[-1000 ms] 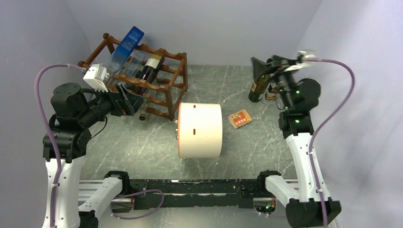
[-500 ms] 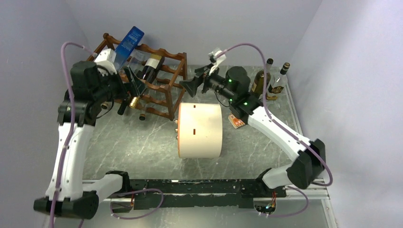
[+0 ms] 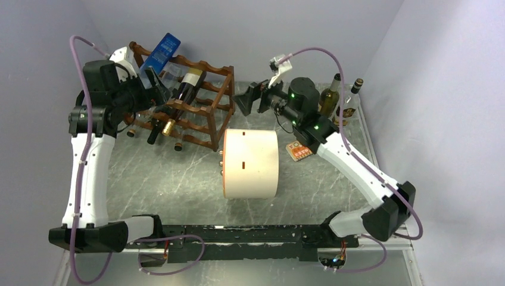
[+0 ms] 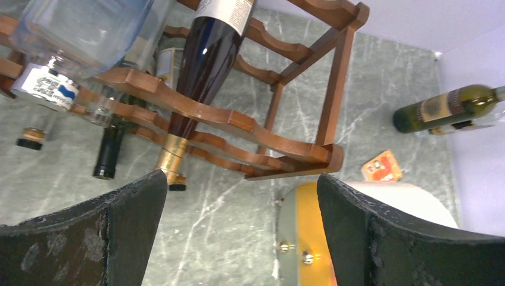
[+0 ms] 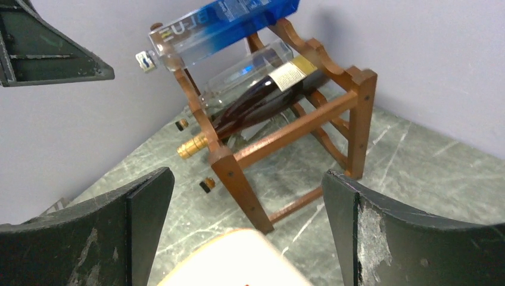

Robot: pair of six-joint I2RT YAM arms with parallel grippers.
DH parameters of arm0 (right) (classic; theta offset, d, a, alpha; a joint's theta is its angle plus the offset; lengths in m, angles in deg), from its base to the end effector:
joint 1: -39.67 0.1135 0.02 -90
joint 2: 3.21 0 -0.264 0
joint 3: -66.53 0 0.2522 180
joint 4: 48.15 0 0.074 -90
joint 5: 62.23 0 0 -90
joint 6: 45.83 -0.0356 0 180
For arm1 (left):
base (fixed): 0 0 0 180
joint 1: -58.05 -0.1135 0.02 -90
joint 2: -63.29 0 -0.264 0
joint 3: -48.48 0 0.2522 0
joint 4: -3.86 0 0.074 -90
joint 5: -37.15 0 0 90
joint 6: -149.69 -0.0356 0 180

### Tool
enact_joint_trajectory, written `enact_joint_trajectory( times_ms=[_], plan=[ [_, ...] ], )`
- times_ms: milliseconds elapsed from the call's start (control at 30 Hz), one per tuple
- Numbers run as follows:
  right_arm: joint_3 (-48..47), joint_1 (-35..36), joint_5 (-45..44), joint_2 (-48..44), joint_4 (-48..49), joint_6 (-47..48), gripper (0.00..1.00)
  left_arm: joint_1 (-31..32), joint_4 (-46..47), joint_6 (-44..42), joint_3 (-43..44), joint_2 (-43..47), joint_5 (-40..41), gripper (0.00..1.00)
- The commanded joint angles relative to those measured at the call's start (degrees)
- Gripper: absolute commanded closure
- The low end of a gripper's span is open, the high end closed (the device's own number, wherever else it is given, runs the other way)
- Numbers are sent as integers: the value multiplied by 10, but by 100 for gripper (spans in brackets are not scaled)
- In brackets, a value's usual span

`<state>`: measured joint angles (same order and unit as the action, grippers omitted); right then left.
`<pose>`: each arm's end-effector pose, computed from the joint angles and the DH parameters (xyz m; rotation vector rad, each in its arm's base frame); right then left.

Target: Take the wine bottle off the wine rack

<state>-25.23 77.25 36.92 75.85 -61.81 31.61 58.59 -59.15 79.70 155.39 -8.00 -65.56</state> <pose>0.2542 0.2027 0.4263 -0.4817 1.5746 0.8030 0.2368 -0.0101 0.4604 -0.2110 2.0554 -0.4495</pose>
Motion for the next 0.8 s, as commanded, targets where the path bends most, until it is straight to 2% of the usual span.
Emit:
enact_joint_trajectory(
  times_ms=[0,100,200,333,433,533,767],
  plan=[
    [65,1,-45,-53,-8,-14,0,-3,57,-84,-50,43,49,1],
    [119,1,-74,-81,12,-56,0,-3,110,-108,-84,66,74,1],
    [75,0,-31,-79,-70,-55,0,-3,132,-127,-63,62,105,1],
    [44,0,31,-82,-154,-15,0,-3,99,-161,29,0,129,1],
    [37,1,37,-100,-193,8,0,-3,105,-190,61,-41,154,1],
    [56,1,53,-126,-201,26,0,-3,125,-219,78,-83,191,1],
    [108,1,40,-152,-207,60,0,-3,168,-305,107,-156,188,1]
  ],
)
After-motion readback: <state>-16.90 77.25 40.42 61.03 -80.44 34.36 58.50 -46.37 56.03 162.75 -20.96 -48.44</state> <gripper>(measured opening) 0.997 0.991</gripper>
